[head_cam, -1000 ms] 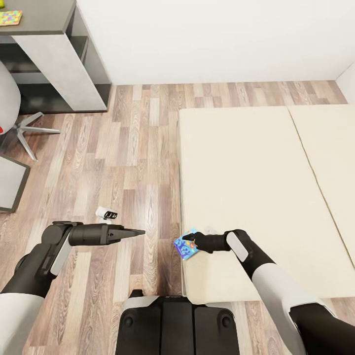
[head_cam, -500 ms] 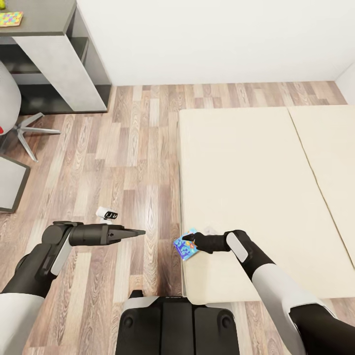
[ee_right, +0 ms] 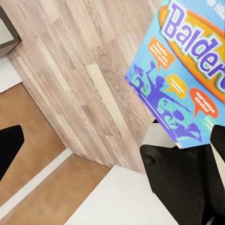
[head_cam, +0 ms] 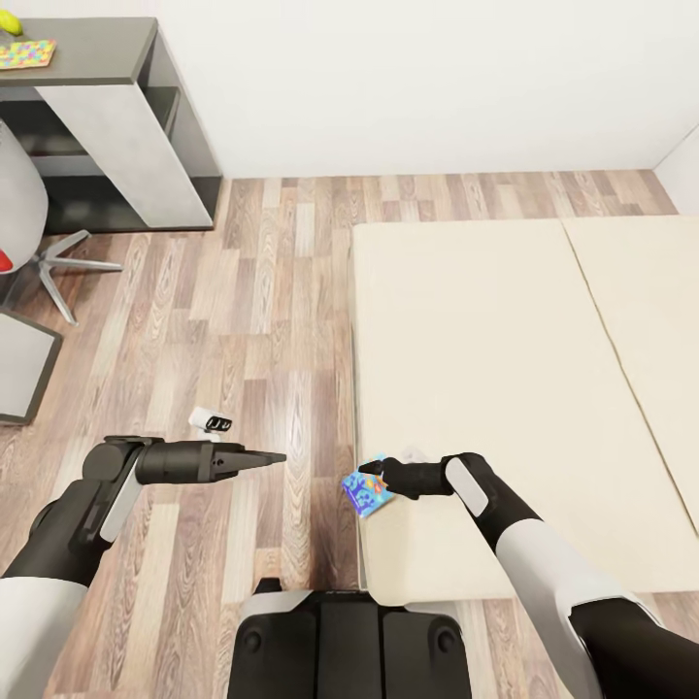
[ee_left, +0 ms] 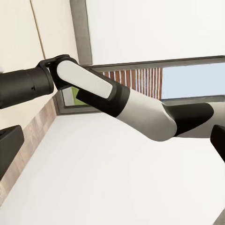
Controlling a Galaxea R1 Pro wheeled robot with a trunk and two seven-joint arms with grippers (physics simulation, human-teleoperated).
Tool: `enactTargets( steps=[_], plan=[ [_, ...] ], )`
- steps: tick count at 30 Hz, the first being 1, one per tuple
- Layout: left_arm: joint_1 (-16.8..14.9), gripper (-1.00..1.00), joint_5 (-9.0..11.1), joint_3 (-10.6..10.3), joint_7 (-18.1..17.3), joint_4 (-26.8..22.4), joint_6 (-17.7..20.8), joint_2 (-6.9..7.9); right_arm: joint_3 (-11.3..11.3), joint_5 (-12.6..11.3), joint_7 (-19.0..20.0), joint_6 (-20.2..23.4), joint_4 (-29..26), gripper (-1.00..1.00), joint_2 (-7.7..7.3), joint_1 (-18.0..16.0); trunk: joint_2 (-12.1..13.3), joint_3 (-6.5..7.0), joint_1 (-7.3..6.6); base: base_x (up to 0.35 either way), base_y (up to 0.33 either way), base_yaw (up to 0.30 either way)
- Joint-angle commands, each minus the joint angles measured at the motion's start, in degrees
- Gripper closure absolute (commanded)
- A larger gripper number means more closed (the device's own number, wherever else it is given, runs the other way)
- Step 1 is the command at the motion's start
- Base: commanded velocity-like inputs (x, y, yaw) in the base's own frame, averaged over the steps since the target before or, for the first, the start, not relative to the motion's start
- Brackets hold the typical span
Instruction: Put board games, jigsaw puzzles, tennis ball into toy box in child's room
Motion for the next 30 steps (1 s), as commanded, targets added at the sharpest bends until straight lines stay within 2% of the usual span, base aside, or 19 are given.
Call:
enactTargets(
  steps=[1,26,30],
  plan=[
    [0.0,-1.00,0.0,-0.1,-0.2,0.0,0.6,0.05,0.0,0.3,0.3,0.1,0.0,-1.00,-0.03,0.0,-0.1,0.03,0.04,0.000,0.000,0.000],
    [0.0,-1.00,0.0,0.0,-0.2,0.0,0.6,0.21,-0.1,0.8,0.3,-0.1,0.0,-1.00,-0.17,0.5,-0.1,2.37,0.04,0.000,0.000,0.000],
    [0.0,-1.00,0.0,0.7,-0.2,0.0,0.6,0.46,-0.2,0.9,0.3,-0.2,0.0,-1.00,-0.28,0.6,-0.1,2.74,0.04,0.000,0.000,0.000]
  ],
)
